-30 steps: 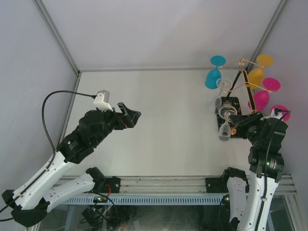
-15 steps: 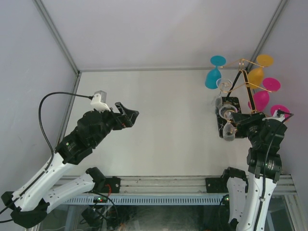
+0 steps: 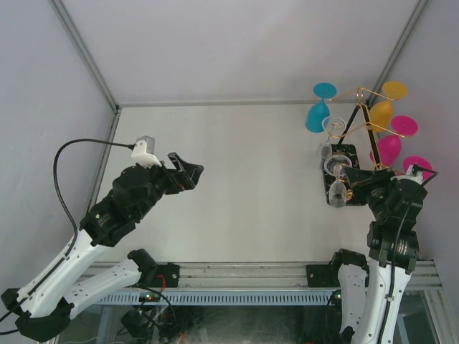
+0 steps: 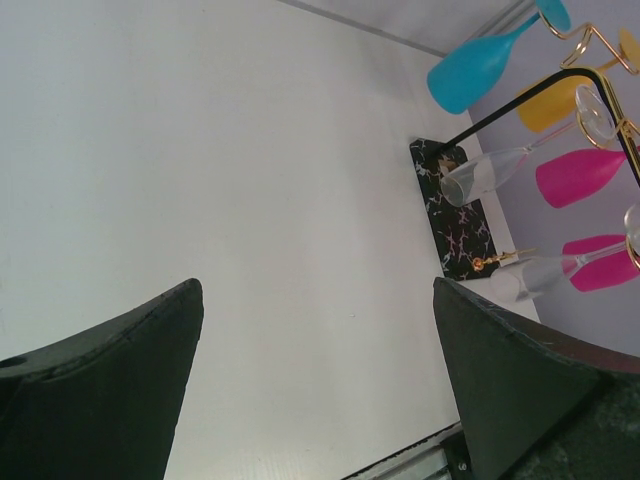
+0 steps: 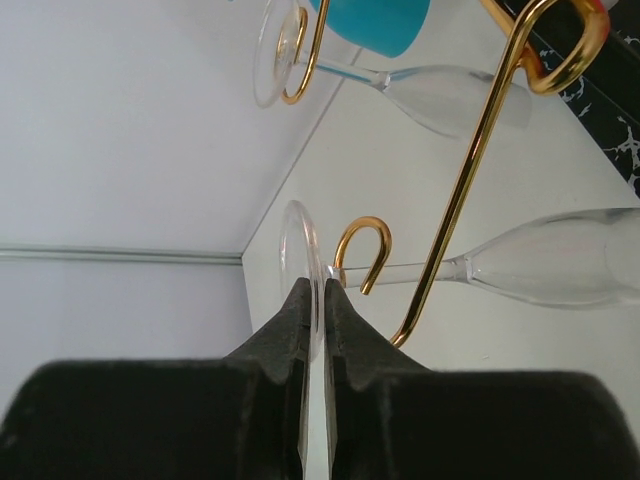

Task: Take the wine glass off the wine glass rack
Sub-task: Pick up the wine glass from the wine rack.

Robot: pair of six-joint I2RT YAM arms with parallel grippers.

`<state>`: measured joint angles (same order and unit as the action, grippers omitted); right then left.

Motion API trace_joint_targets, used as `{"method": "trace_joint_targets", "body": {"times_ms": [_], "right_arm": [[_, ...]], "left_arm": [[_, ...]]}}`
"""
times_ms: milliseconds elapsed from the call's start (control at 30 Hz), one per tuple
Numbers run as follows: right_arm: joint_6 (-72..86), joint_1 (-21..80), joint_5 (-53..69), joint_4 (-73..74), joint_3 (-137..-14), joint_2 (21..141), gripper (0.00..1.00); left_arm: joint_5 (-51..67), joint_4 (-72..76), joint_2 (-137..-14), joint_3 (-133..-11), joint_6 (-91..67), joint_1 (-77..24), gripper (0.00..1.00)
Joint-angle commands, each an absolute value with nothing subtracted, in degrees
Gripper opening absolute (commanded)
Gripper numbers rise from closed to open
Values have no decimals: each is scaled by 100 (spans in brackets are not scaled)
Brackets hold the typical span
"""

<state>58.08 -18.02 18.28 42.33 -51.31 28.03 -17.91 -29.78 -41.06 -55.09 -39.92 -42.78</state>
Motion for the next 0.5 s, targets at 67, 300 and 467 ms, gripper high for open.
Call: {"method": "trace_joint_targets", "body": {"times_ms": [67,300,467], "right_arm": [[5902,-1789,1937,4148,-5362,2647,0],[5793,-1682,1447,4530,-5588,2399,0],[5794,-1678,1030,4774,-5686,2097,0]], "left_arm": [[-1828,-2865,-4069,-5650,-3938,-4228,100],[-2112,-2860,-3949,-5593,-4008,-4228,100],[-2206,-2860,-3838,-5458,-4007,-4230,100]]}}
